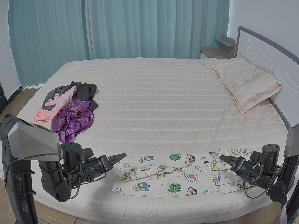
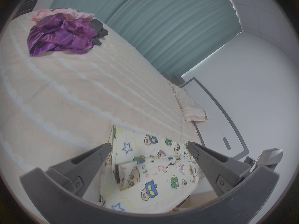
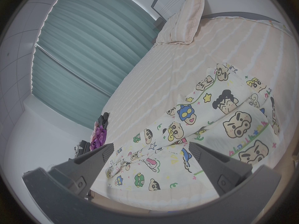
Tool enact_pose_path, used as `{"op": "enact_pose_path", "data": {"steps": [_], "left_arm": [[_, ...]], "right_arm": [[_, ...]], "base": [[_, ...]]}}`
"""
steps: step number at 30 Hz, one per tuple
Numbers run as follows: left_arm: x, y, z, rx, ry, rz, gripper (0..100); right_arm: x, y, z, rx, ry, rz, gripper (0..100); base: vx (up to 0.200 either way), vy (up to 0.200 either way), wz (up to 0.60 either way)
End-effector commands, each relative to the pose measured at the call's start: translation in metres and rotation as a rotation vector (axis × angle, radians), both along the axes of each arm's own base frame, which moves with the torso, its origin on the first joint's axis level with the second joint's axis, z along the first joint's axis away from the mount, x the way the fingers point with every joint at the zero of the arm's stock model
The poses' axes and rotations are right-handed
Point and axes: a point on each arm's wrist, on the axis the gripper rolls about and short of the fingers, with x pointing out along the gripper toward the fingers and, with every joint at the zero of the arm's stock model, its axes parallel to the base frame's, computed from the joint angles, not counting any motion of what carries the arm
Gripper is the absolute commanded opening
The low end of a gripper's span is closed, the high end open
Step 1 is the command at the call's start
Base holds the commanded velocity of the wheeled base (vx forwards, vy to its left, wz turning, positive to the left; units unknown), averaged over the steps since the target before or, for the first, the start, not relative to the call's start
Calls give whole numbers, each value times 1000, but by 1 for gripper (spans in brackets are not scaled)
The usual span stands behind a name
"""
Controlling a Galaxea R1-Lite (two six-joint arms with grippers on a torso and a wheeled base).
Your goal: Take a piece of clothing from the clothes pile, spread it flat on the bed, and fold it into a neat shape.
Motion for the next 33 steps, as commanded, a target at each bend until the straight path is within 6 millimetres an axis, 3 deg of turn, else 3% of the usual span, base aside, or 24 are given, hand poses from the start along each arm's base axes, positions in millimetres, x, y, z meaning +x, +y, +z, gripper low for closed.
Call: {"op": "enact_pose_path", "data": {"steps": [1,5,9,13,32,33], "left_arm": [[26,-4,21,-45,-35,20,100],[43,-11,21,-74,87,45,100],[55,-16,1,-6,220,37,100],[58,-16,-14,45,222,16,100],[58,-28,-19,87,199,-39,100],[59,-29,-20,90,197,-41,0]], "right_arm": [[-4,-1,-1,-3,16,1,100],[-4,-1,-2,-4,18,-1,100],[-4,-1,-2,-4,19,-1,100],[-4,-1,-2,-4,19,-1,100],[-4,-1,-2,-3,21,0,100],[-4,-1,-2,-3,21,0,100]], "base": [[0,0,0],[0,0,0],[0,0,0],[0,0,0],[0,0,0],[0,0,0]]}}
